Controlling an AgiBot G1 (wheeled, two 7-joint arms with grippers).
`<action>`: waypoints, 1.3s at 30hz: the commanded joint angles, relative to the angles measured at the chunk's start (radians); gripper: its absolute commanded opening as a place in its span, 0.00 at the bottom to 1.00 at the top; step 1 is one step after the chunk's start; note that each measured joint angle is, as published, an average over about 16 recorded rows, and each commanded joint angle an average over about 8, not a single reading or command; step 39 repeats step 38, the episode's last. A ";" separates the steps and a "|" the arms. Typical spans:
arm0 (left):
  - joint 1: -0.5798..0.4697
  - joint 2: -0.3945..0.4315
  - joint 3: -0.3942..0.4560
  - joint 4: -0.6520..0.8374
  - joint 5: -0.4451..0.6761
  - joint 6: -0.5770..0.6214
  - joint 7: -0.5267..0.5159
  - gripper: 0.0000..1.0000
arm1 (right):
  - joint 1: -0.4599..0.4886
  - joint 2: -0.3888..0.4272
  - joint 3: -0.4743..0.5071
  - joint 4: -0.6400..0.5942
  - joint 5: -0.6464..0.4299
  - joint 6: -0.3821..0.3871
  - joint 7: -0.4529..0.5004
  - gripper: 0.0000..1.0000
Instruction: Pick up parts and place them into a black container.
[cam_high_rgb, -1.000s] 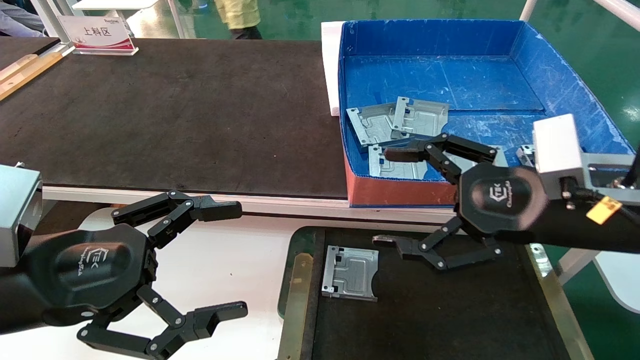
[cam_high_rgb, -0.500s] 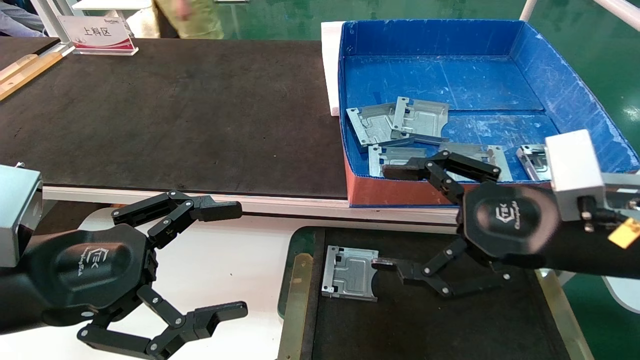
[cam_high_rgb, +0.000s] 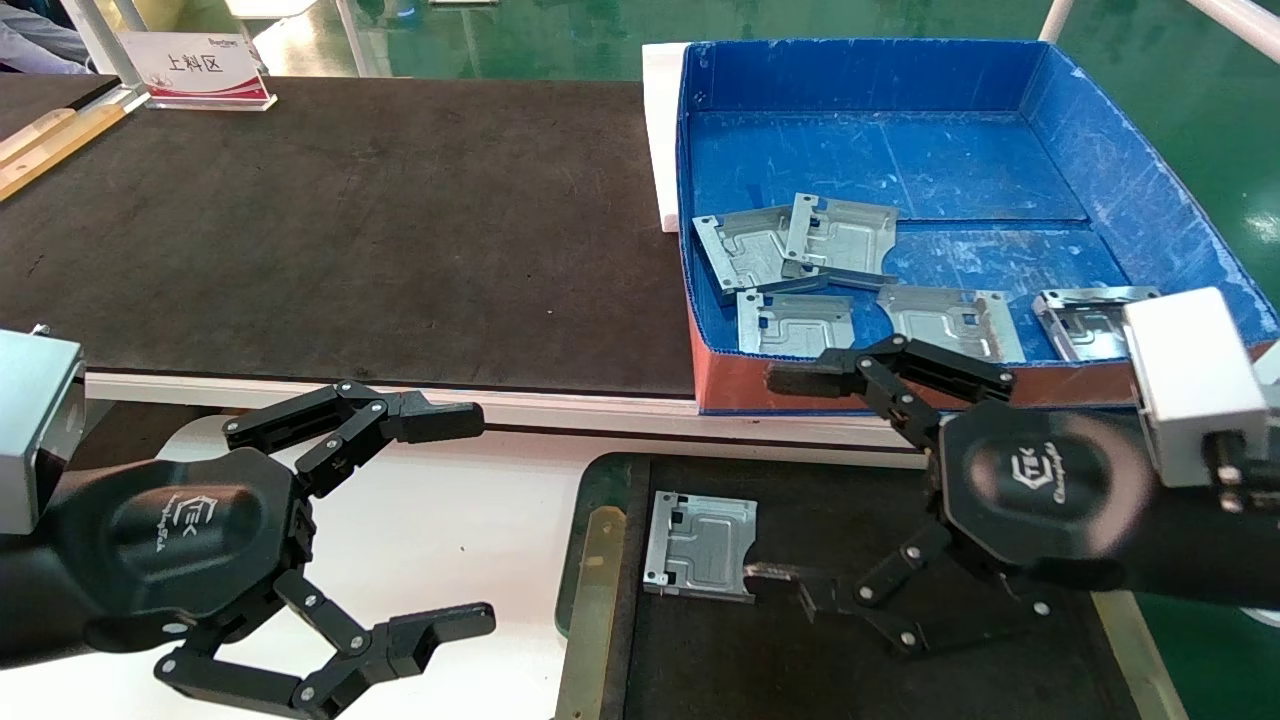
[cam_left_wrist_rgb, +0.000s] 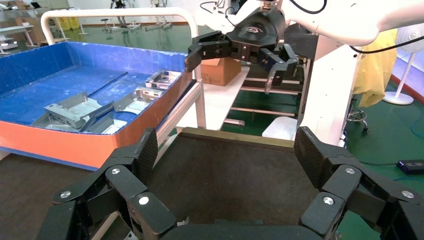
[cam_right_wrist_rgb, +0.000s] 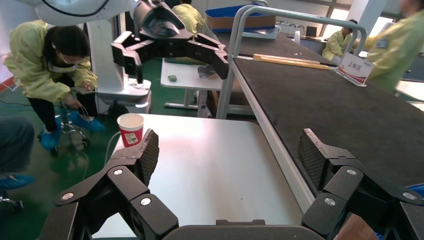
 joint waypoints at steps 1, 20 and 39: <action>0.000 0.000 0.000 0.000 0.000 0.000 0.000 1.00 | -0.016 0.005 0.016 0.021 0.000 0.003 0.017 1.00; 0.000 0.000 0.000 0.000 0.000 0.000 0.000 1.00 | -0.151 0.047 0.149 0.192 -0.001 0.031 0.153 1.00; 0.000 0.000 0.000 0.000 0.000 0.000 0.000 1.00 | -0.145 0.045 0.144 0.184 -0.001 0.031 0.148 1.00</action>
